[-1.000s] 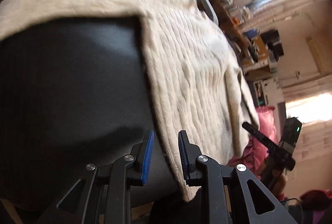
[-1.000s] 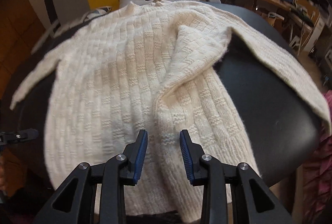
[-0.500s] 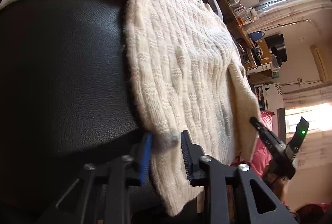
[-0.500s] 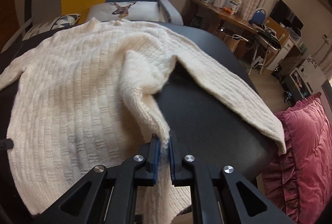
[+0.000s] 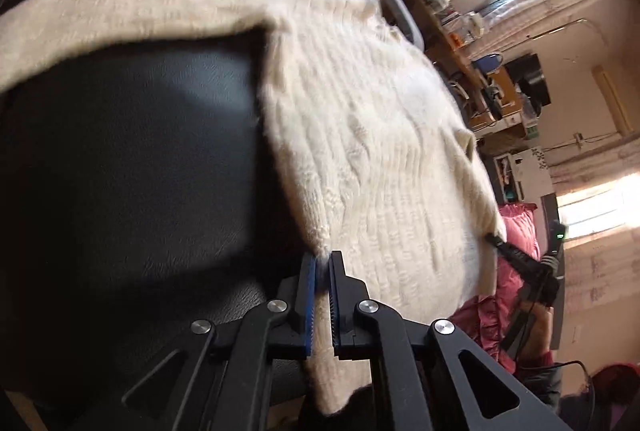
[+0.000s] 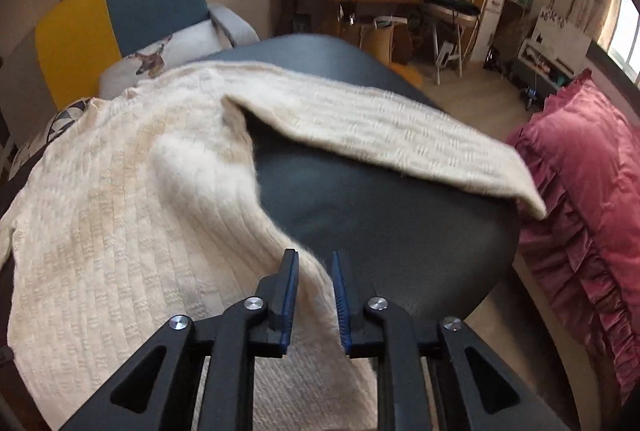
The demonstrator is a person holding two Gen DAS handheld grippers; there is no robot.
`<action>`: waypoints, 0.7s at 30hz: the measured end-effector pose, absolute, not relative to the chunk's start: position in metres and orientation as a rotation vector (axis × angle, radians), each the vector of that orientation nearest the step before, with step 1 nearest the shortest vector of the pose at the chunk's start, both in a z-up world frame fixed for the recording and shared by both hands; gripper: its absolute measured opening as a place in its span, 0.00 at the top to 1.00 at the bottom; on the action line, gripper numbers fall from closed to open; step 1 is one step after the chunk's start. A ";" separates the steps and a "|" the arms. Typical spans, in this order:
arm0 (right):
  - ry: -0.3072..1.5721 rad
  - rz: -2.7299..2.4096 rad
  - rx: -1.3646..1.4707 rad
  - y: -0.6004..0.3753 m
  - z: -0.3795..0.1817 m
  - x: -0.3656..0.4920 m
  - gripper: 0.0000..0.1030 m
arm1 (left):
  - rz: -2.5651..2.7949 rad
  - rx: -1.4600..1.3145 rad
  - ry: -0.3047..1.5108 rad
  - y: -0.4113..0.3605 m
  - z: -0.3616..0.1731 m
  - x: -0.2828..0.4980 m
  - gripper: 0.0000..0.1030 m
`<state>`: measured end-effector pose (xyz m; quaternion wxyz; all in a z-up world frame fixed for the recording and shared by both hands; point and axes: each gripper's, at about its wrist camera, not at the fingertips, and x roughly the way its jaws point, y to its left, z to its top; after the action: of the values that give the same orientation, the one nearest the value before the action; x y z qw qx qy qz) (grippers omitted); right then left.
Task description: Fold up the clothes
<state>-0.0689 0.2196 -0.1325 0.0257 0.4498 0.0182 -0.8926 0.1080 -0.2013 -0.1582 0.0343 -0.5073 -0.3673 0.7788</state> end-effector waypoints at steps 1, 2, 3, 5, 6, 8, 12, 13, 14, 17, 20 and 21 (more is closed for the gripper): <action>0.072 -2.752 1.339 0.210 -0.123 -0.068 0.78 | 2.383 -1.563 -1.133 -0.202 -0.159 0.108 0.94; 0.087 -2.744 1.287 0.200 -0.114 -0.068 0.78 | 2.390 -1.550 -1.145 -0.206 -0.157 0.110 0.94; 0.096 -2.720 1.242 0.188 -0.106 -0.068 0.78 | 2.418 -1.519 -1.147 -0.212 -0.149 0.111 0.94; 0.088 -2.566 1.206 0.153 -0.102 -0.073 0.78 | 2.507 -1.445 -1.124 -0.229 -0.131 0.114 0.94; 0.091 -2.489 1.196 0.134 -0.102 -0.075 0.78 | 2.578 -1.419 -1.103 -0.241 -0.121 0.115 0.93; 0.118 -2.347 1.192 0.087 -0.108 -0.076 0.78 | 2.744 -1.398 -1.050 -0.271 -0.105 0.114 0.93; 0.226 -2.130 1.205 -0.006 -0.131 -0.067 0.78 | 3.121 -1.513 -0.899 -0.345 -0.092 0.111 0.90; 0.278 -2.105 1.204 -0.026 -0.137 -0.065 0.78 | 3.184 -1.551 -0.865 -0.362 -0.093 0.111 0.90; 0.328 -2.081 1.207 -0.044 -0.143 -0.064 0.78 | 3.227 -1.576 -0.851 -0.378 -0.095 0.111 0.90; 0.441 -2.038 1.292 -0.079 -0.167 -0.068 0.78 | 3.258 -1.653 -0.832 -0.419 -0.108 0.111 0.90; 0.439 -2.016 1.358 -0.091 -0.182 -0.071 0.75 | 3.208 -1.825 -0.680 -0.433 -0.135 0.100 0.90; 0.427 -2.015 1.370 -0.093 -0.182 -0.070 0.75 | 3.185 -1.901 -0.658 -0.434 -0.147 0.100 0.90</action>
<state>-0.0704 -0.0926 -0.1817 0.3278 0.5232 0.1630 -0.7696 0.1000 -0.4340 -0.1467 -0.3079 -0.4801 -0.1662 0.8044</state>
